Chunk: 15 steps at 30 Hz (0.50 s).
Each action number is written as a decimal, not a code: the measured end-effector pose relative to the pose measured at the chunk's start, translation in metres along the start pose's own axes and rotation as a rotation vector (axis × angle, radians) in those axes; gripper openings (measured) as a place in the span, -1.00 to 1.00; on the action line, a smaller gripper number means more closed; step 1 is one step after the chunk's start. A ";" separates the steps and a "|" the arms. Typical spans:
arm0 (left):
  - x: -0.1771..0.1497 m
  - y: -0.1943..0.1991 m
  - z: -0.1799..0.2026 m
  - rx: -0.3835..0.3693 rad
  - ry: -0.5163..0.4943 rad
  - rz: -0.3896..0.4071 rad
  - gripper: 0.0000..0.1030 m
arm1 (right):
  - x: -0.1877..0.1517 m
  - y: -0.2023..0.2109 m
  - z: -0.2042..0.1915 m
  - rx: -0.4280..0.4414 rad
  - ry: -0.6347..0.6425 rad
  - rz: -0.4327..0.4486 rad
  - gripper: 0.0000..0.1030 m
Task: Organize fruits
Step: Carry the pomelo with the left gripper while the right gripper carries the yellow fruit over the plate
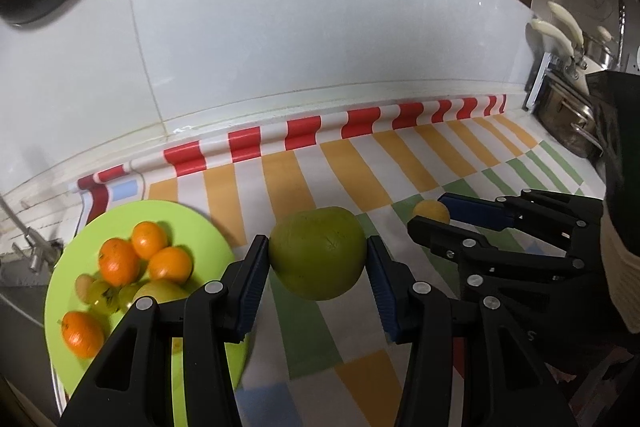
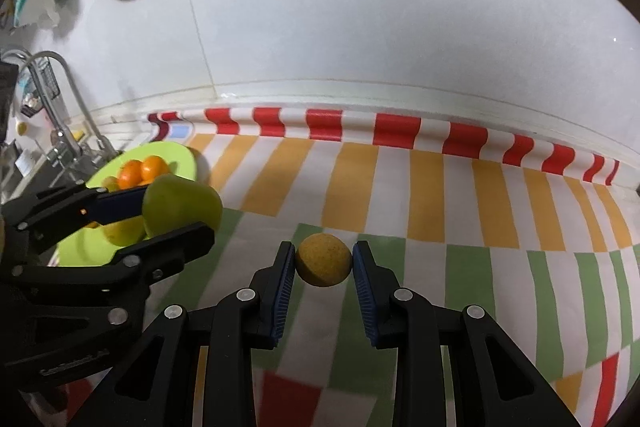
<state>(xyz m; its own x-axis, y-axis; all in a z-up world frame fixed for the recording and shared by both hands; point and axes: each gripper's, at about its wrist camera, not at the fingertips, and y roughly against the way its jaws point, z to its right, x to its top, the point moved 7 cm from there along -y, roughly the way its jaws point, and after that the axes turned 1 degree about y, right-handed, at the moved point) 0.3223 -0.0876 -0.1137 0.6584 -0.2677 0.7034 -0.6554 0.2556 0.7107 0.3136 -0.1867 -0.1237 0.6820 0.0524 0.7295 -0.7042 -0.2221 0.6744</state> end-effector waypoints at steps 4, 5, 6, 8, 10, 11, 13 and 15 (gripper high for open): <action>-0.003 0.022 -0.002 0.006 0.011 0.030 -0.07 | 0.002 0.025 -0.011 -0.003 0.006 0.039 -0.40; -0.003 0.027 -0.002 0.008 0.013 0.036 -0.07 | 0.003 0.031 -0.014 -0.003 0.008 0.048 -0.40; -0.004 0.034 -0.003 0.011 0.018 0.047 -0.07 | 0.005 0.038 -0.018 -0.001 0.011 0.061 -0.40; -0.005 0.045 -0.006 0.015 0.025 0.061 -0.07 | 0.007 0.049 -0.022 -0.003 0.013 0.079 -0.40; -0.005 0.057 -0.009 0.025 0.037 0.079 -0.07 | 0.009 0.060 -0.027 -0.006 0.020 0.095 -0.40; -0.005 0.063 -0.011 0.030 0.042 0.087 -0.07 | 0.009 0.064 -0.030 -0.007 0.025 0.103 -0.40; -0.008 0.076 -0.014 0.041 0.048 0.106 -0.07 | 0.010 0.074 -0.037 -0.010 0.036 0.117 -0.40; -0.010 0.089 -0.017 0.057 0.047 0.121 -0.06 | 0.010 0.082 -0.041 -0.004 0.037 0.127 -0.40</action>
<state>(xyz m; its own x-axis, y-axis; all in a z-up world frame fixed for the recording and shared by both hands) 0.2633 -0.0463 -0.0577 0.5890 -0.1938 0.7845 -0.7503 0.2295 0.6200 0.2542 -0.1648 -0.0565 0.5792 0.0601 0.8129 -0.7856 -0.2250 0.5764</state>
